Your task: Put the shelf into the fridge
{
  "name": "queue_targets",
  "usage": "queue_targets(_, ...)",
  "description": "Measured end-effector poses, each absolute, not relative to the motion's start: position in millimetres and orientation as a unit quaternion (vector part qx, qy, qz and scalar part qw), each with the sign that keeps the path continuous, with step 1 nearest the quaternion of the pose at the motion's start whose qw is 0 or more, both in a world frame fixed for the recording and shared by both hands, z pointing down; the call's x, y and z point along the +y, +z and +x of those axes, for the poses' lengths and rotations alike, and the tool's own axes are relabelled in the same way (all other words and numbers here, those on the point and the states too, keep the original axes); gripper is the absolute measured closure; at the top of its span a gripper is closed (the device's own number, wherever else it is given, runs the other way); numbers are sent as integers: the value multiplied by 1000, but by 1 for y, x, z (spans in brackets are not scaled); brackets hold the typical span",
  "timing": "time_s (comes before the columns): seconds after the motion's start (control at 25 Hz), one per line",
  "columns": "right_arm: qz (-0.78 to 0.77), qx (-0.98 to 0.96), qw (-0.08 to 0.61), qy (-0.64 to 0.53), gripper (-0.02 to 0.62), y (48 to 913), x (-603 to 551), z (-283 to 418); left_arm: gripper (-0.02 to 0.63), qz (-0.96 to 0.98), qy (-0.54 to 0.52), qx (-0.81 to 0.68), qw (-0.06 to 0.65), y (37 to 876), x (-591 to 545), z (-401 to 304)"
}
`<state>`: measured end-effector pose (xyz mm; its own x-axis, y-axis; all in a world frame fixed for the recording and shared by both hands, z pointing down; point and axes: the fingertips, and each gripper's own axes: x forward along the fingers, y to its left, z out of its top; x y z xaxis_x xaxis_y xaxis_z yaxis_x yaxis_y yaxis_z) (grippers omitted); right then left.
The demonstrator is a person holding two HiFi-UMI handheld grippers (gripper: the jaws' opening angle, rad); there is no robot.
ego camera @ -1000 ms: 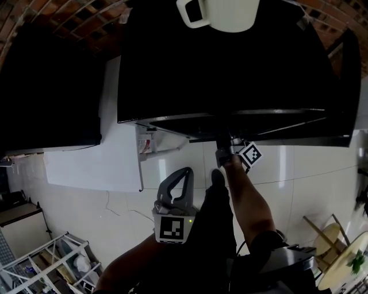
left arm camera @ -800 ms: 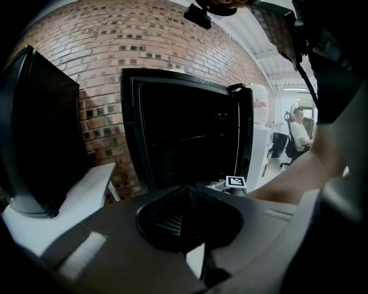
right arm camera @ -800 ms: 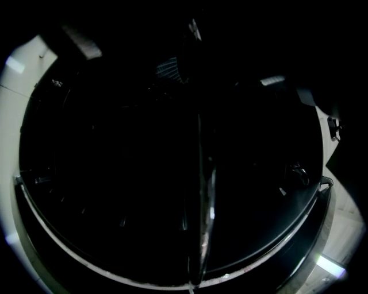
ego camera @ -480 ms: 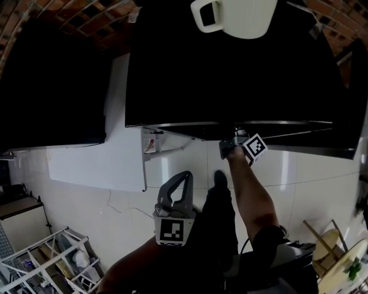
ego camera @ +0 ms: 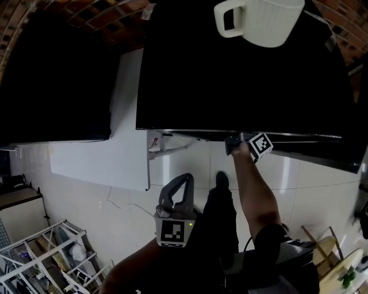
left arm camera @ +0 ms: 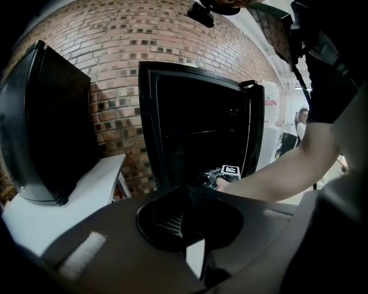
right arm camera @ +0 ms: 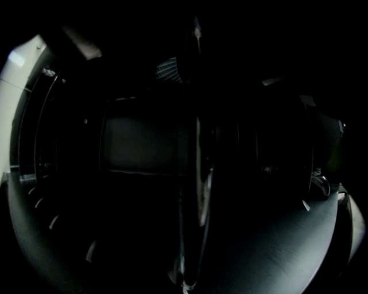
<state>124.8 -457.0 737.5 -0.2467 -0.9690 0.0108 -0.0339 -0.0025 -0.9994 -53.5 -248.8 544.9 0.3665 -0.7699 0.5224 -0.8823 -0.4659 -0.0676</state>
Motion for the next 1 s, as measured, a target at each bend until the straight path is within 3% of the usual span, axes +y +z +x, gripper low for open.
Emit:
queue_targets(0.44, -446, 576, 429, -535, 566, 736, -459, 126, 612, 821, 242, -503, 117, 541, -247, -53)
queue_targets(0.52, -445, 570, 439, -533, 471, 735, -459, 130, 612, 828, 233, -497, 117, 536, -247, -48)
queue_targets(1.0, -447, 571, 428, -539, 445, 736, -441, 129, 612, 835, 226, -488, 116, 532, -234, -47)
